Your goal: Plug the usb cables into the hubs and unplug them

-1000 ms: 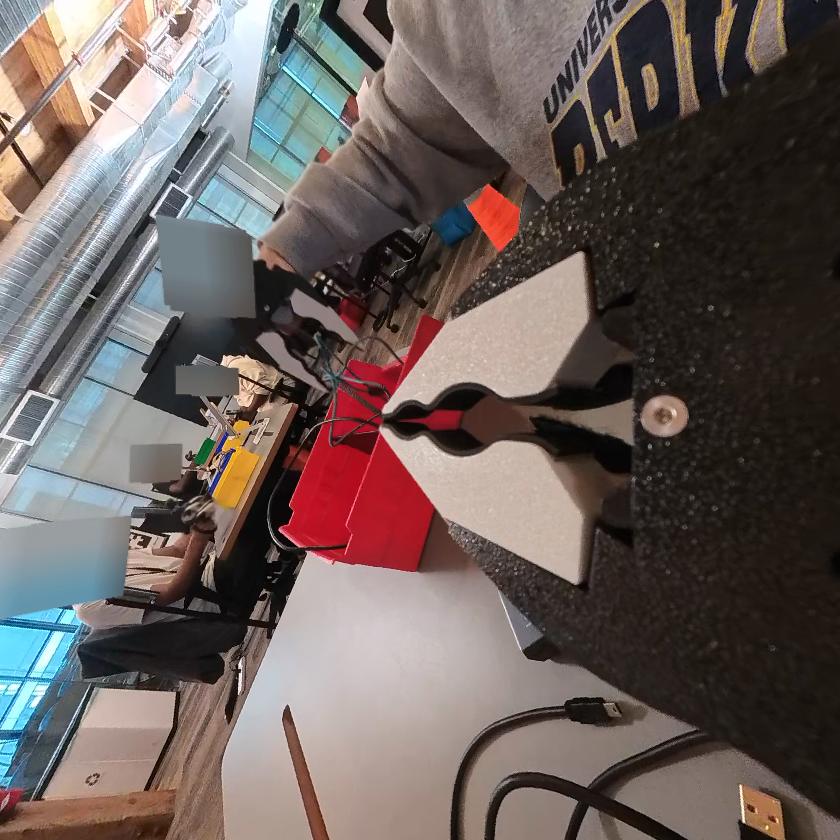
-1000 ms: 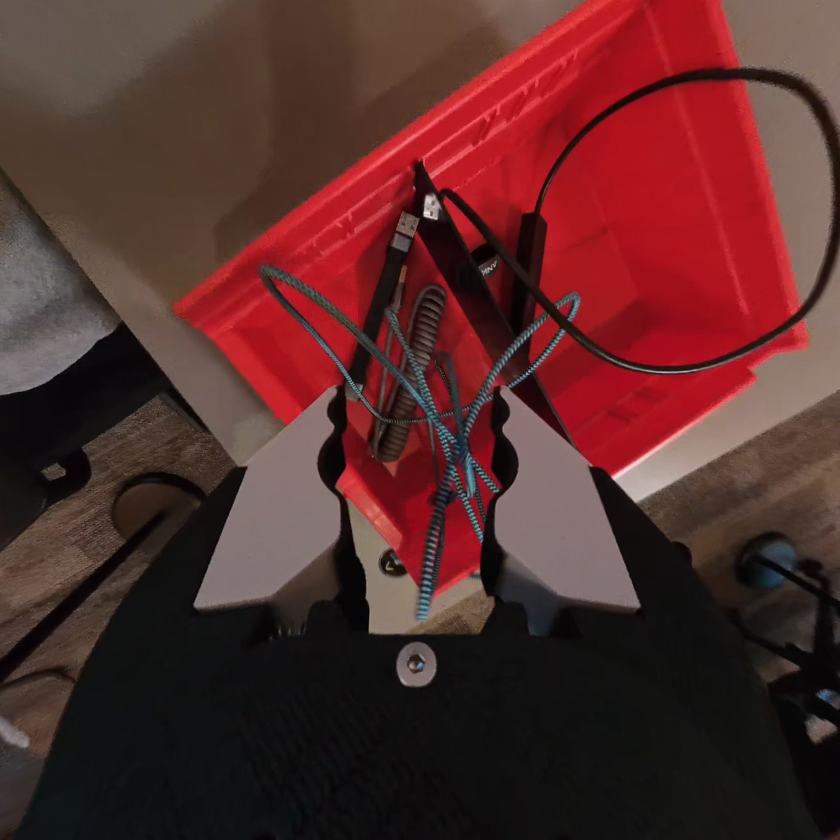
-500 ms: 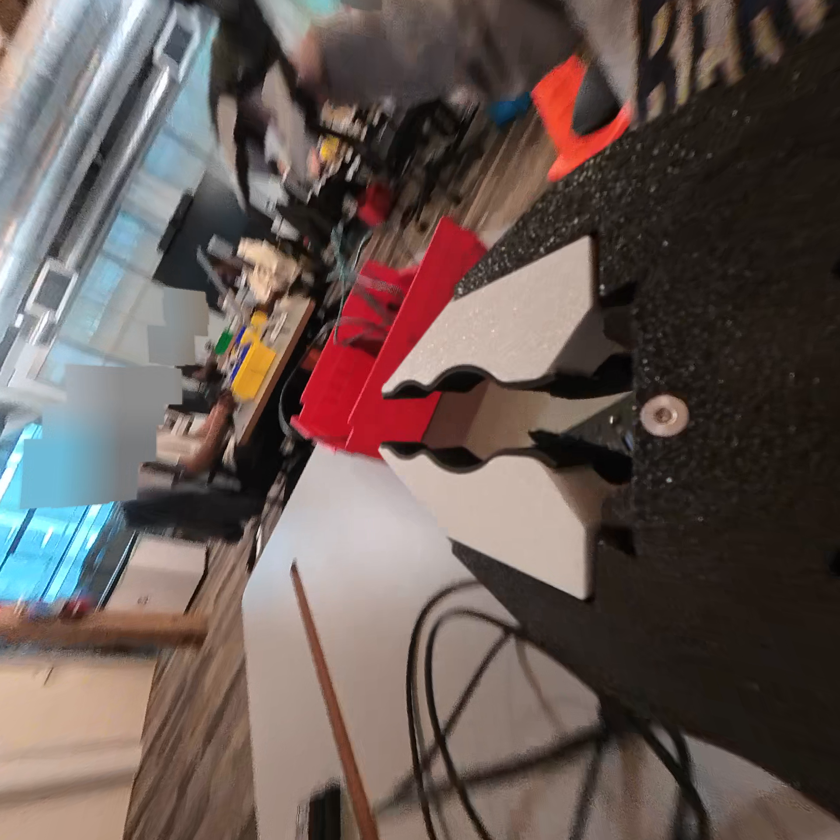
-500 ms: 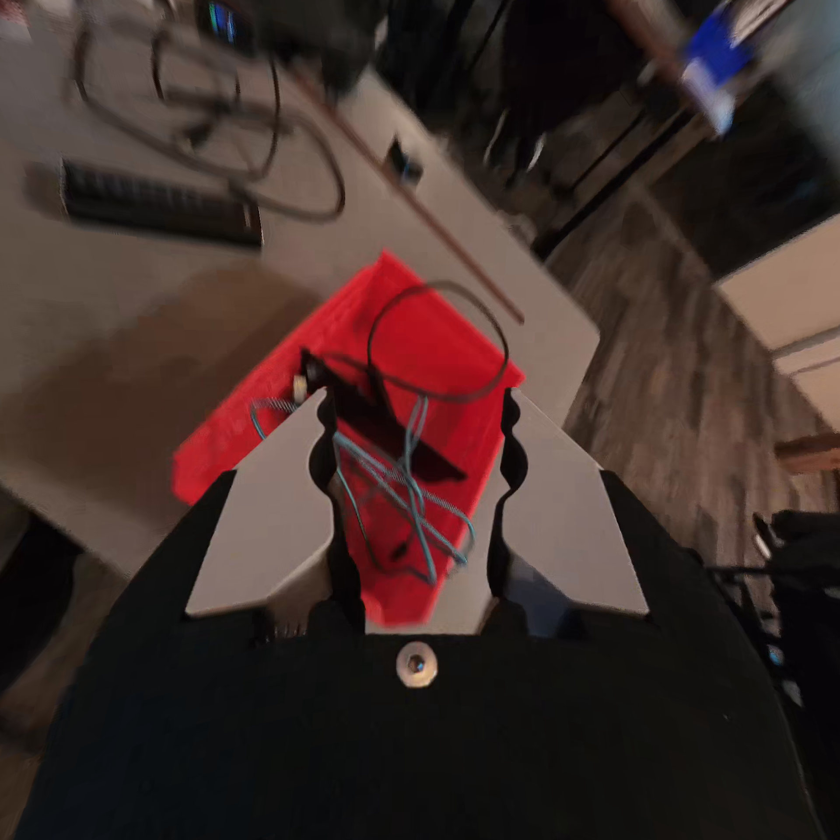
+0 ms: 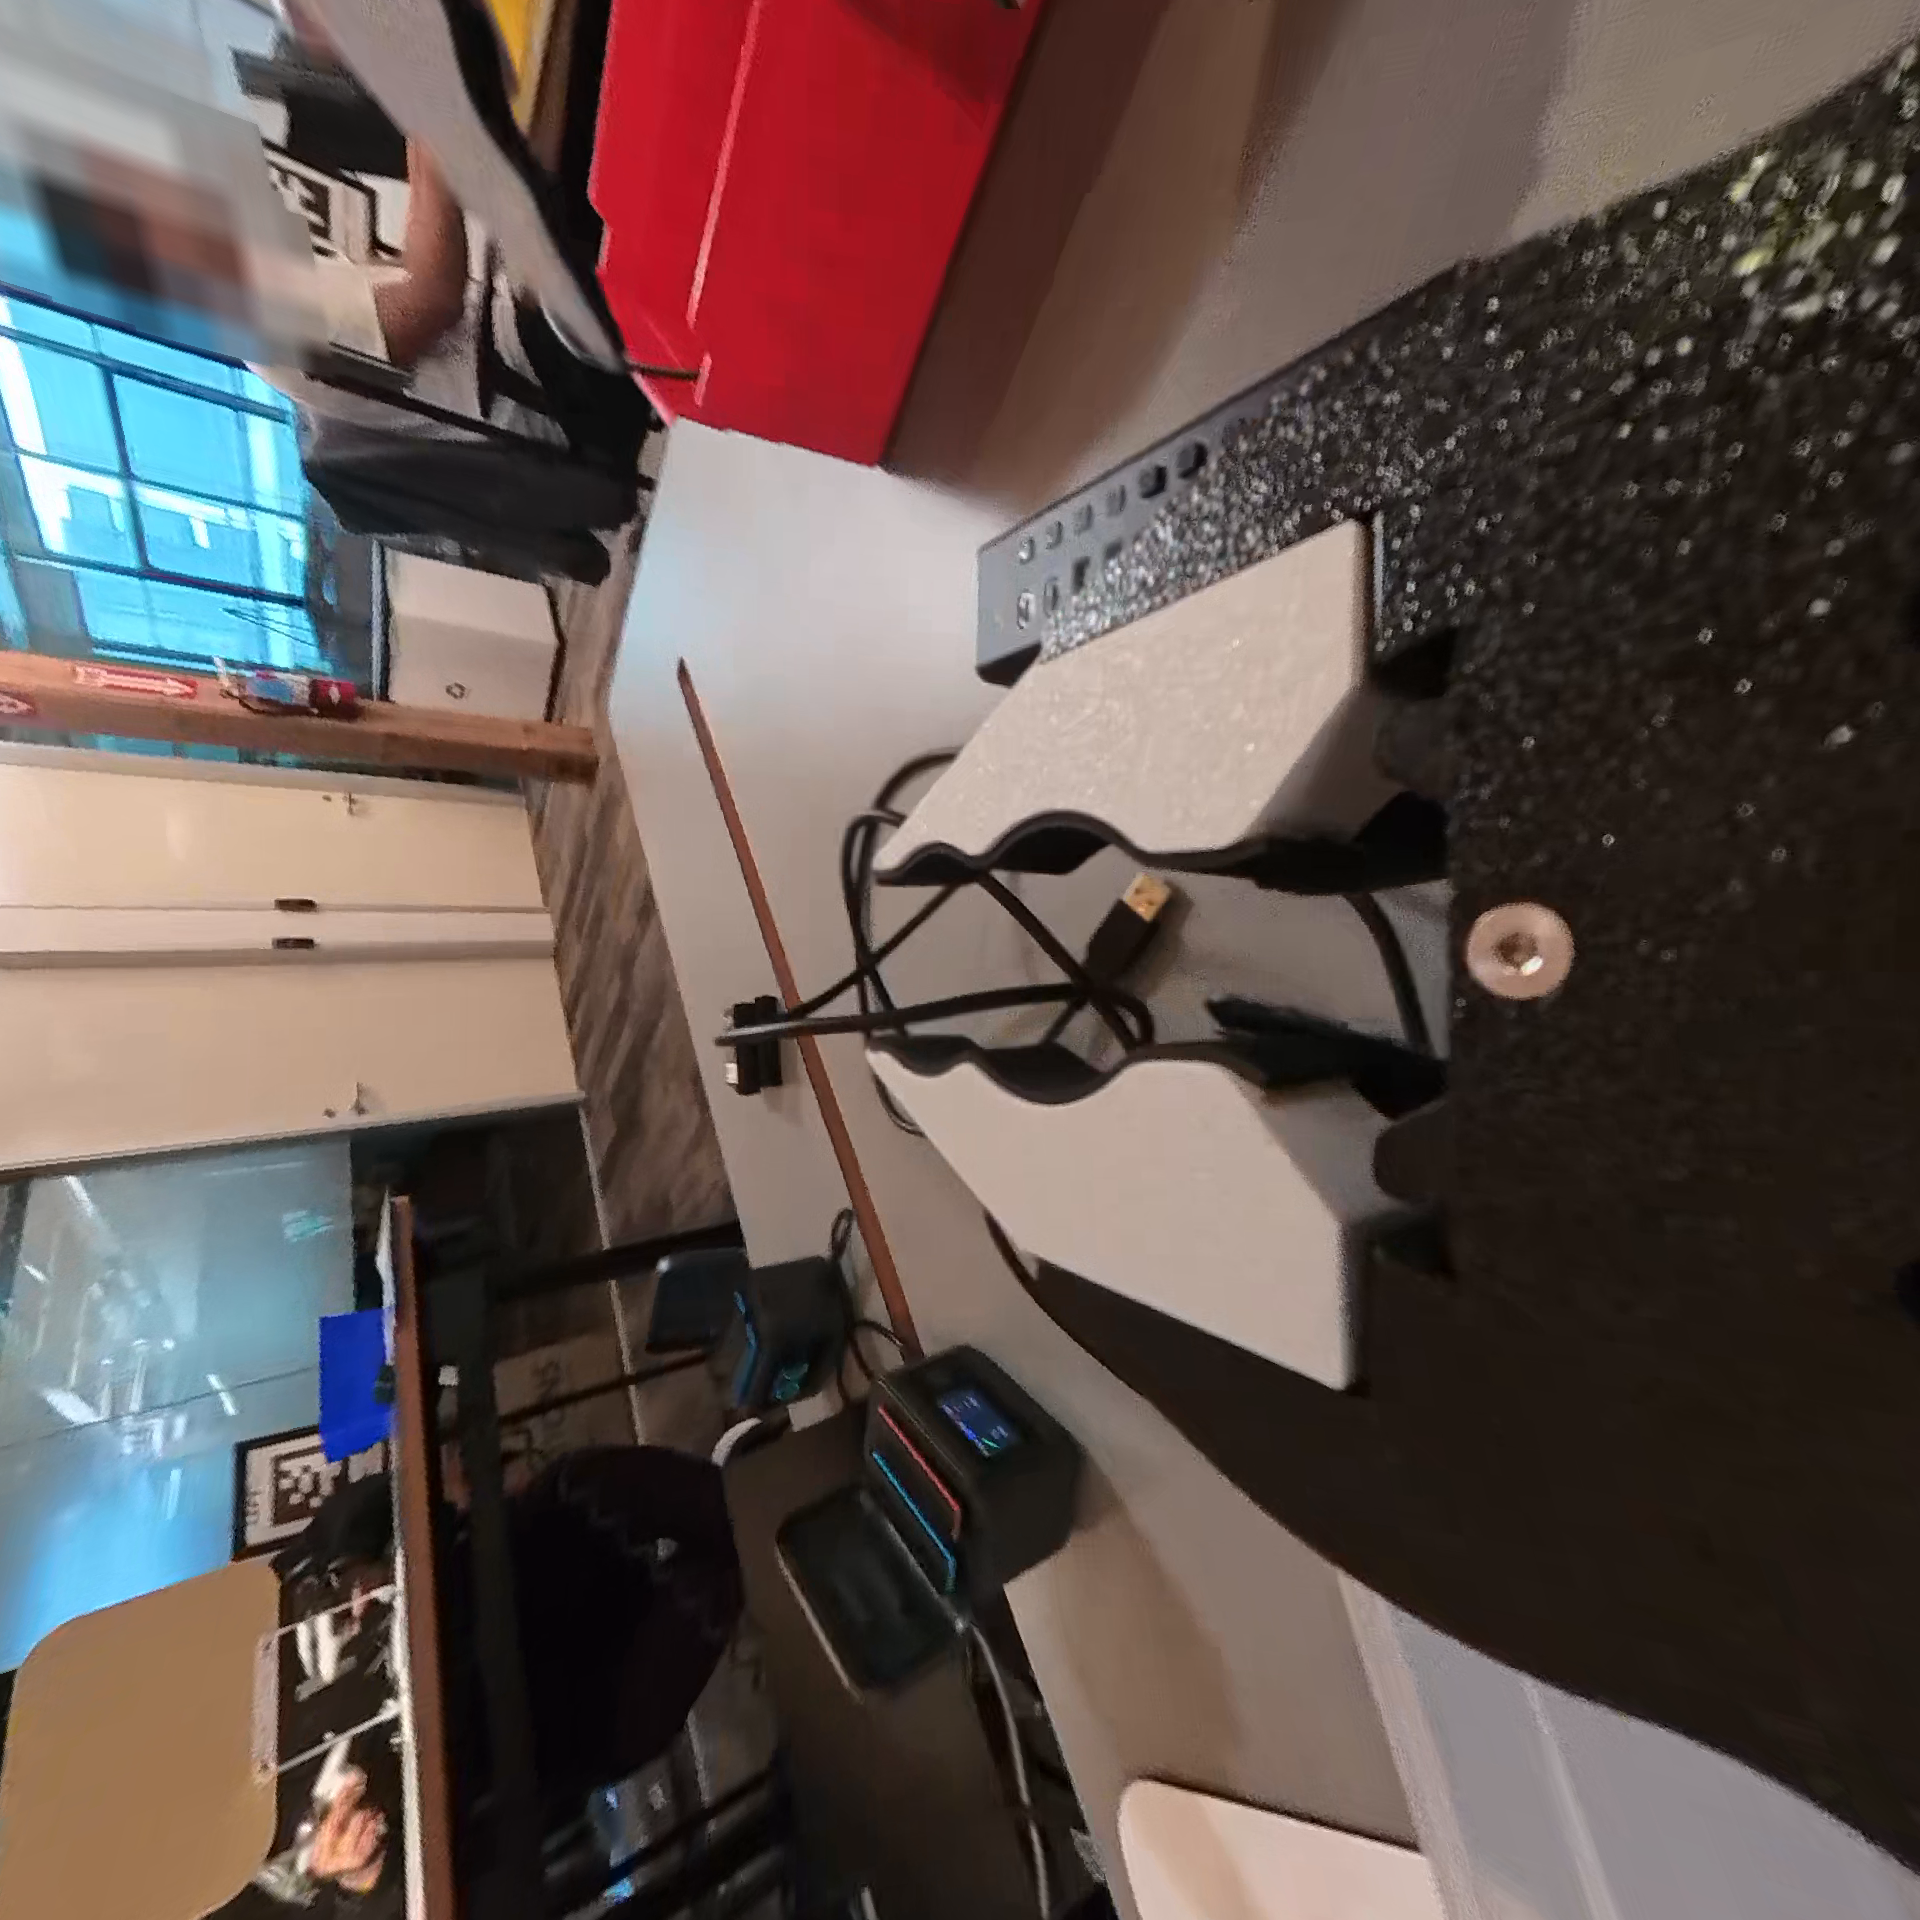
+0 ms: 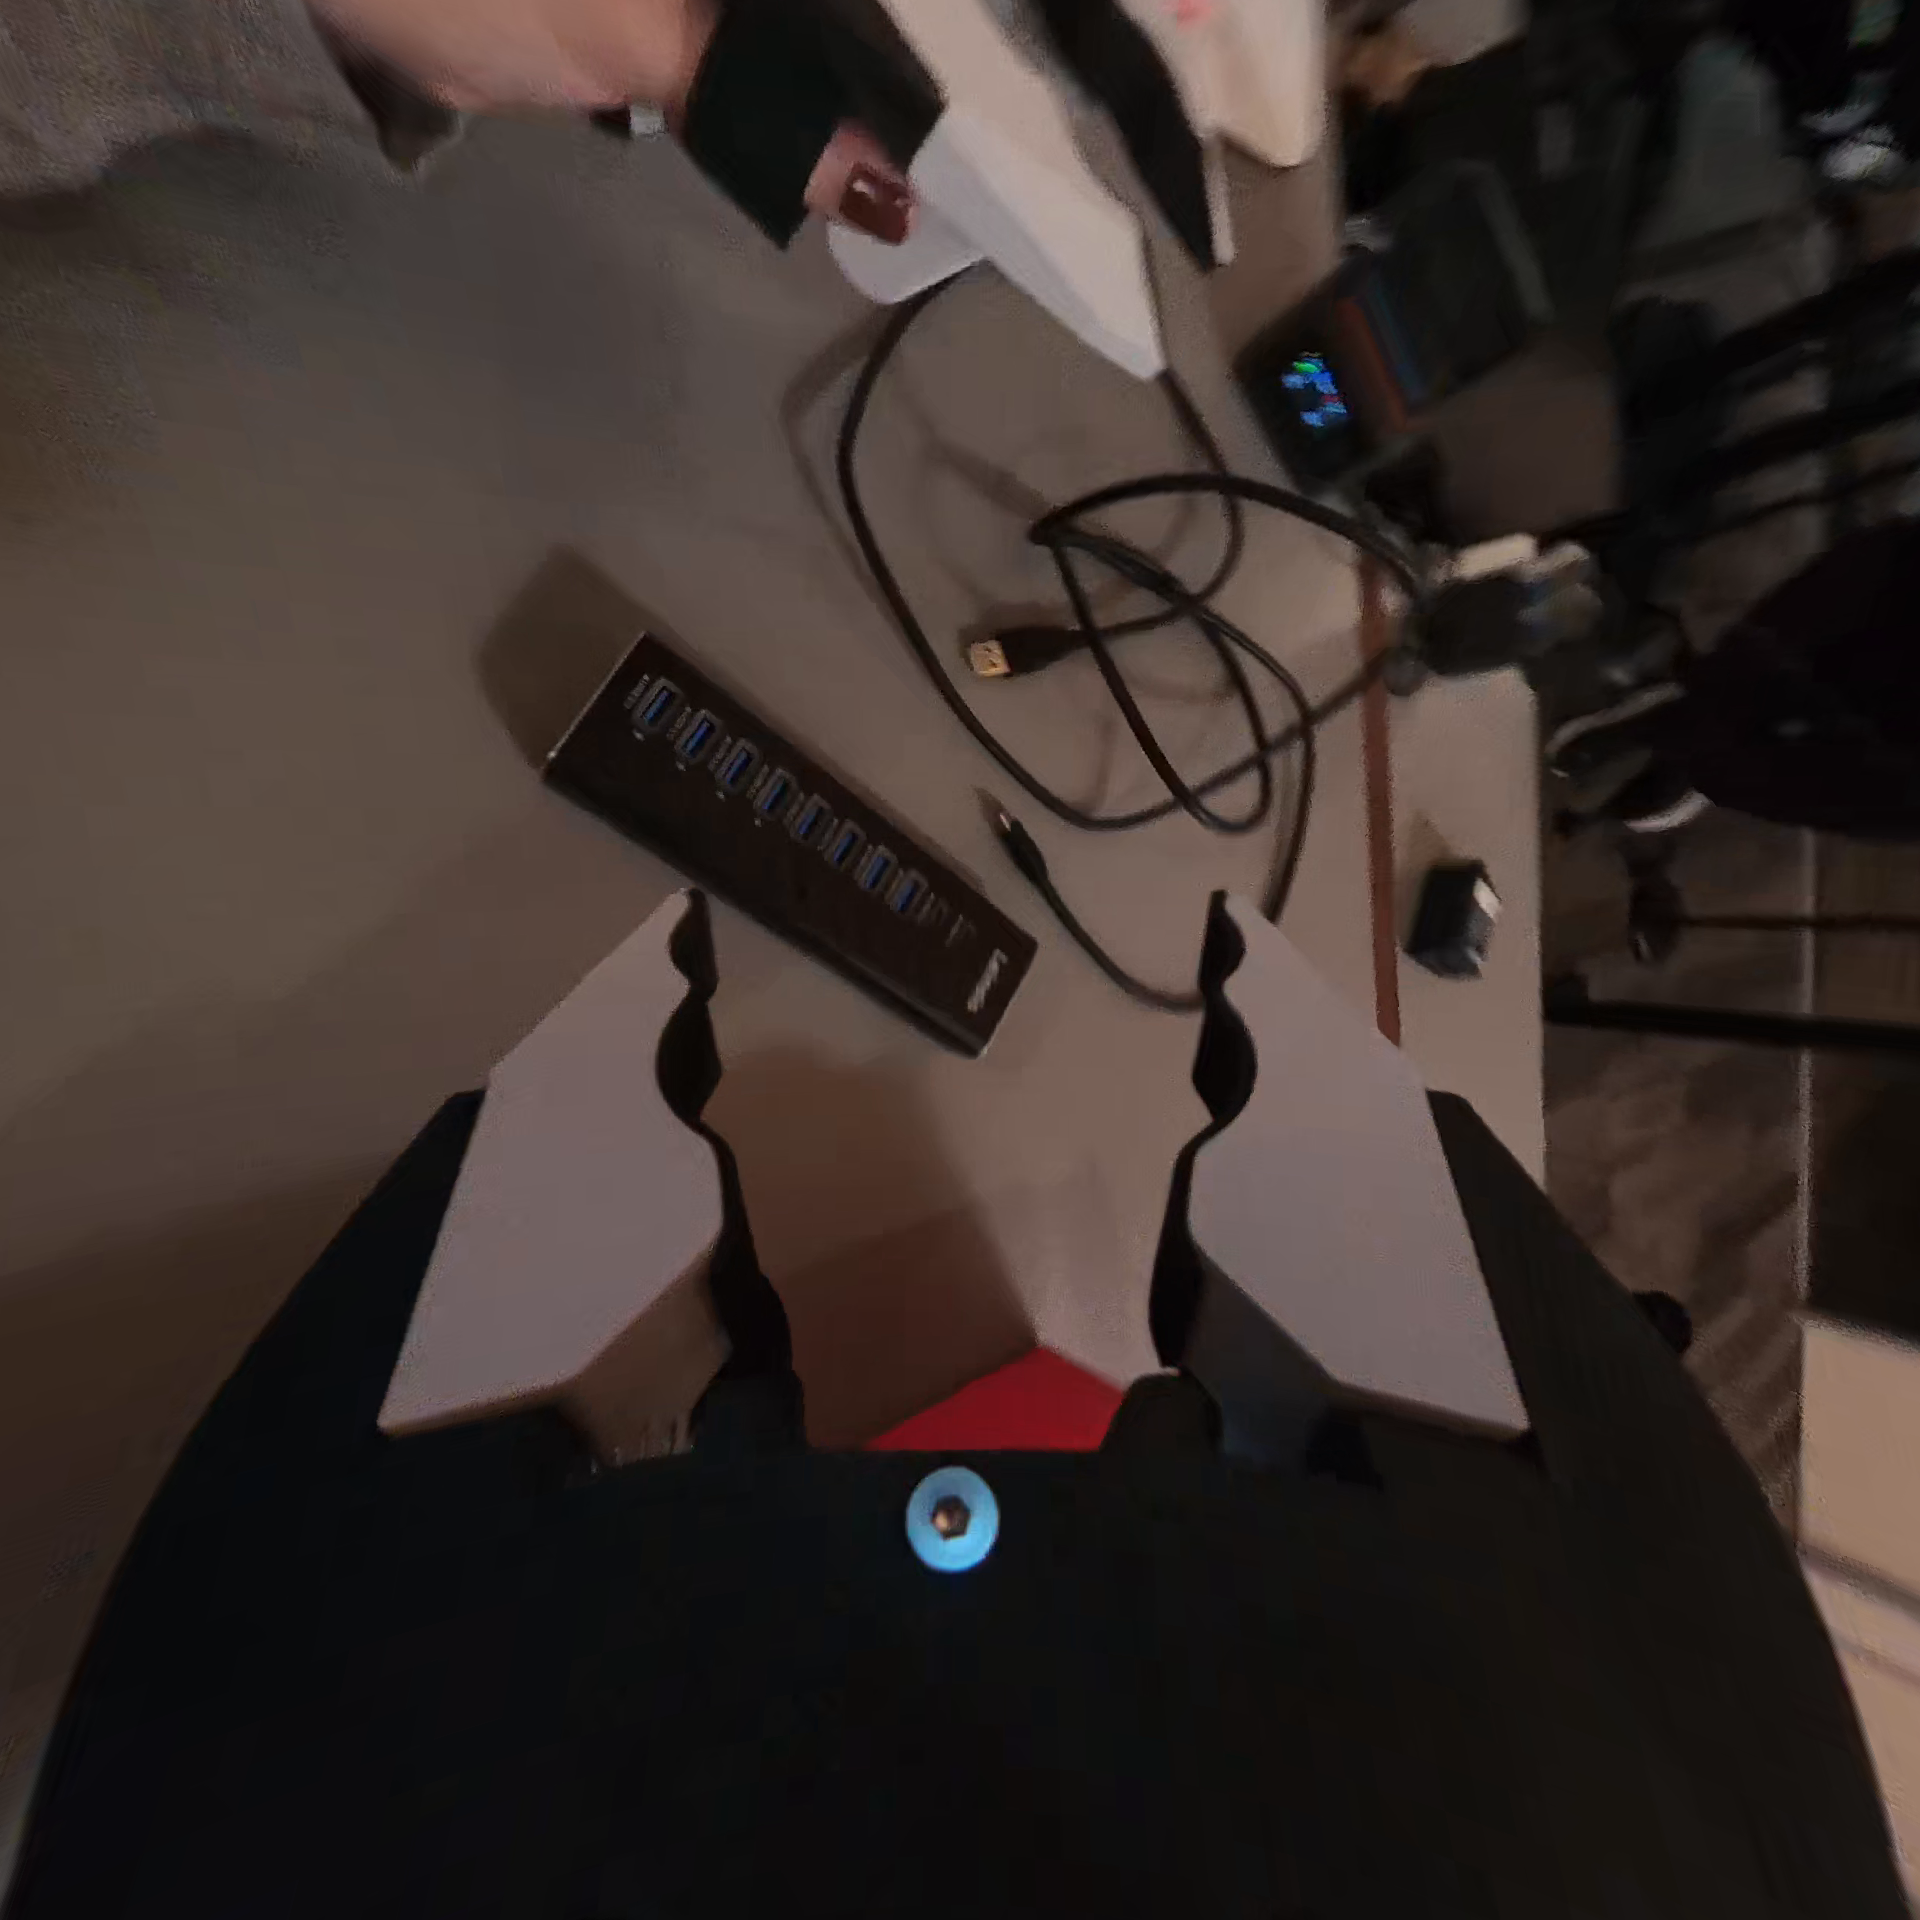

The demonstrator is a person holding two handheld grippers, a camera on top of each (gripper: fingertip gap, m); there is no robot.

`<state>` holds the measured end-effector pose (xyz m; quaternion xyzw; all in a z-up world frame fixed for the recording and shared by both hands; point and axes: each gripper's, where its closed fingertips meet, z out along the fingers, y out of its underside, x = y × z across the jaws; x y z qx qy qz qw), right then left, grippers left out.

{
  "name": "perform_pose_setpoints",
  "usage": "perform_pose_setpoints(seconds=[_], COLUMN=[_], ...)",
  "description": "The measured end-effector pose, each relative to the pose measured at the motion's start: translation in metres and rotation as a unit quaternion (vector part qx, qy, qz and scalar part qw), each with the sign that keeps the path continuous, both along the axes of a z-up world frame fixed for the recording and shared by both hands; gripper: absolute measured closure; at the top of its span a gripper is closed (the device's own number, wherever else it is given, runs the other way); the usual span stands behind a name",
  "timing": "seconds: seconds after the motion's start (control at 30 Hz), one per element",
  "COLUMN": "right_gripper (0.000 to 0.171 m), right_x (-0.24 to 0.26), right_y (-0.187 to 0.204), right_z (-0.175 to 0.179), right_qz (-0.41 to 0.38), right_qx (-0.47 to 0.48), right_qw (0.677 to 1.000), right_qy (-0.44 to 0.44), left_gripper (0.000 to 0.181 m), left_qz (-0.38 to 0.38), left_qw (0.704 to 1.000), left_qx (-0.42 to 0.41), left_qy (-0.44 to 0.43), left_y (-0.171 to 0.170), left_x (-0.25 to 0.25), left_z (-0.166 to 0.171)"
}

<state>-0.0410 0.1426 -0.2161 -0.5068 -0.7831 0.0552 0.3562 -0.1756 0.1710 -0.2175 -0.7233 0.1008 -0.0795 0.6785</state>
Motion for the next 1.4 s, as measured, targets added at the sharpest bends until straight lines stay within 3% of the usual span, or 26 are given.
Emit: perform_pose_setpoints(seconds=[0.17,0.3,0.53,0.7,0.77,0.93,1.07,1.17,1.27,1.4], right_gripper=[0.039,0.028,0.049,0.088,0.097,0.094,0.079,0.080,0.091,0.112], right_x=[-0.066,-0.108,-0.123,-0.126,-0.127,-0.142,-0.140,-0.137,-0.141,-0.146], right_y=[0.017,0.019,0.047,0.061,0.066,0.083,0.109,0.118,0.118,0.126], right_z=[-0.047,-0.074,-0.126,-0.138,-0.138,-0.125,-0.122,-0.130,-0.137,-0.139], right_qz=[0.084,0.136,0.098,0.073,0.051,-0.094,-0.171,-0.257,-0.299,-0.299], right_qx=[0.017,-0.001,-0.119,-0.147,-0.155,-0.240,-0.209,-0.243,-0.289,-0.263], right_qw=[0.992,0.985,0.965,0.958,0.957,0.950,0.949,0.923,0.899,0.909], right_qy=[-0.093,-0.109,-0.212,-0.237,-0.238,-0.177,-0.159,-0.152,-0.137,-0.125], left_gripper=[0.157,0.161,0.164,0.165,0.165,0.166,0.168,0.168,0.169,0.171], left_qz=[0.019,0.030,0.052,0.050,0.047,0.039,0.029,0.024,0.019,0.013], left_qw=[1.000,1.000,0.999,0.999,0.999,0.999,0.999,0.999,0.999,0.999], left_qx=[-0.024,-0.006,0.002,0.006,0.008,0.011,0.013,0.013,0.011,0.012], left_qy=[-0.001,0.002,0.010,-0.001,-0.002,-0.014,-0.025,-0.026,-0.029,-0.029], left_y=[-0.004,-0.007,-0.006,-0.006,-0.006,-0.007,-0.007,-0.007,-0.007,-0.007], left_x=[-0.011,-0.018,-0.034,-0.039,-0.038,-0.037,-0.035,-0.034,-0.032,-0.031], left_z=[-0.008,-0.001,0.000,0.002,0.003,0.005,0.006,0.006,0.005,0.005])
